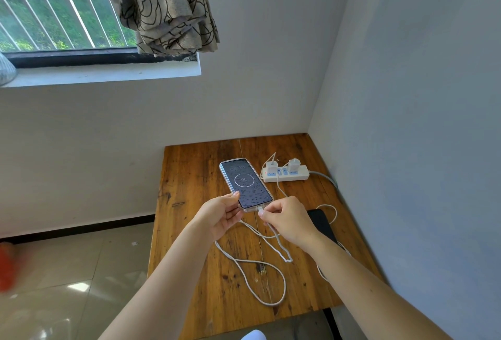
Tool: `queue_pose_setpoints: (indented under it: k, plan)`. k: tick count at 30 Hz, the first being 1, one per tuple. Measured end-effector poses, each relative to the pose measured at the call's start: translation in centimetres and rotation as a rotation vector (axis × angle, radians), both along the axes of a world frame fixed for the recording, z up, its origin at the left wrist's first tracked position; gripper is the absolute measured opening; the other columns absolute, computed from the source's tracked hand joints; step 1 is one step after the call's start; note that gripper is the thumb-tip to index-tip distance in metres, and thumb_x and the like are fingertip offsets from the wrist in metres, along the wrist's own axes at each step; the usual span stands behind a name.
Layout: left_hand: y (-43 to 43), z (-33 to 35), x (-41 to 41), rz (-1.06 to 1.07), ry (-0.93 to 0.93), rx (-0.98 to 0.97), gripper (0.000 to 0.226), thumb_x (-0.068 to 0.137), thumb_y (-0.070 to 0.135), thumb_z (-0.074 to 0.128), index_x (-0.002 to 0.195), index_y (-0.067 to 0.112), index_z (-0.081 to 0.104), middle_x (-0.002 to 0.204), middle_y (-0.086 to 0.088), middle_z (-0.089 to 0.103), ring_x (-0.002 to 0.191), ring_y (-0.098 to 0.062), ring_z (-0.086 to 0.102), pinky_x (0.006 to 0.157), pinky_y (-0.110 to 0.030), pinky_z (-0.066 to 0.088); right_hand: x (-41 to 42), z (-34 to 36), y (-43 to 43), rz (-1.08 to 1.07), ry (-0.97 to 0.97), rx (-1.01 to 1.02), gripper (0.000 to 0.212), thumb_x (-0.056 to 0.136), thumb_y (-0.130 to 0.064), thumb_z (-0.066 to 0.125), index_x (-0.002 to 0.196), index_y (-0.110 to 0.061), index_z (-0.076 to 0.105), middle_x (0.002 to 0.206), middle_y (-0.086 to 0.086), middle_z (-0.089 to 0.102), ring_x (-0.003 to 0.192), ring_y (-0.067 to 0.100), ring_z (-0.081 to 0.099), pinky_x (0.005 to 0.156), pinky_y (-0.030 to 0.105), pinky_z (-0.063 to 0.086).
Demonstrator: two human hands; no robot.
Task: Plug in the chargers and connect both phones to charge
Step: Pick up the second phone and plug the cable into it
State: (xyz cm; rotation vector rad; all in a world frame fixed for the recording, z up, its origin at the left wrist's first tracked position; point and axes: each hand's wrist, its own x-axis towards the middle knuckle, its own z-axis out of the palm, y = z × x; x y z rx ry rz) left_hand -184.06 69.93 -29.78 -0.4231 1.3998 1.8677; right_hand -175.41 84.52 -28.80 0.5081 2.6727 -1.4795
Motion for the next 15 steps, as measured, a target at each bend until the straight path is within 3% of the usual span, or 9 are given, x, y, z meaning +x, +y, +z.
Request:
queue_pose_setpoints:
  k: [15]
  plan:
    - [-0.15,-0.41,0.08,0.006,-0.008,-0.013,0.03,0.09,0.015,0.06,0.118,0.004,0.058,0.115,-0.019,0.067,0.084,-0.02,0.065,0.059,-0.021,0.056,0.13,-0.1,-0.06,0.015,0.006,-0.008,0.021,0.089,-0.022,0.062,0.08,-0.008,0.075,0.069,0.005,0.068,0.064,0.012,0.061,0.065,0.027,0.051]
